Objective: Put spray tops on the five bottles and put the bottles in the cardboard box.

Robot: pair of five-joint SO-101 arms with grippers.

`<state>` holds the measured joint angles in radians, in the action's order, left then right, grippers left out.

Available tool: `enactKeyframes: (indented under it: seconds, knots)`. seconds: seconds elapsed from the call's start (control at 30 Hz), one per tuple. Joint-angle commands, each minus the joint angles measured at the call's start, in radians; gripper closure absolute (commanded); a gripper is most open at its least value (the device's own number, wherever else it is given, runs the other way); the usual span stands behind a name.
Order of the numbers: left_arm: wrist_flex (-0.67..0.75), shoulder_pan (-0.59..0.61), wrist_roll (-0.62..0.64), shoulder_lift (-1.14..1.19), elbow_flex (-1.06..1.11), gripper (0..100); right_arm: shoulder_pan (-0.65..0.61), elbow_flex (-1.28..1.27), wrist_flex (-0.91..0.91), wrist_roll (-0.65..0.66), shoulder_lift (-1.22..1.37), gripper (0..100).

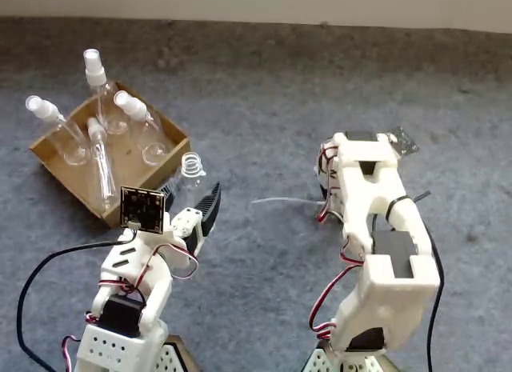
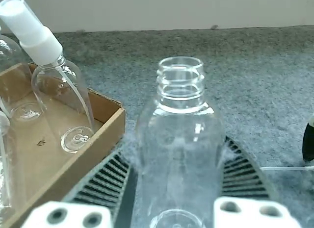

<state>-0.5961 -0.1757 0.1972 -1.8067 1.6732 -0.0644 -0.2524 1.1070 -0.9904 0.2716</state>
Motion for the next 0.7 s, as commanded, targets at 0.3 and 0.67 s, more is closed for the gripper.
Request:
enactKeyframes:
  seconds: [0.3,0.67]
  knots:
    - [0.025,-0.01,-0.008,-0.005,0.022,94,0.074,0.041,0.01,0.118,-0.038,93.7]
    - [0.025,-0.01,-0.008,-0.005,0.022,94,0.073,0.053,0.016,0.41,-0.062,99.2]
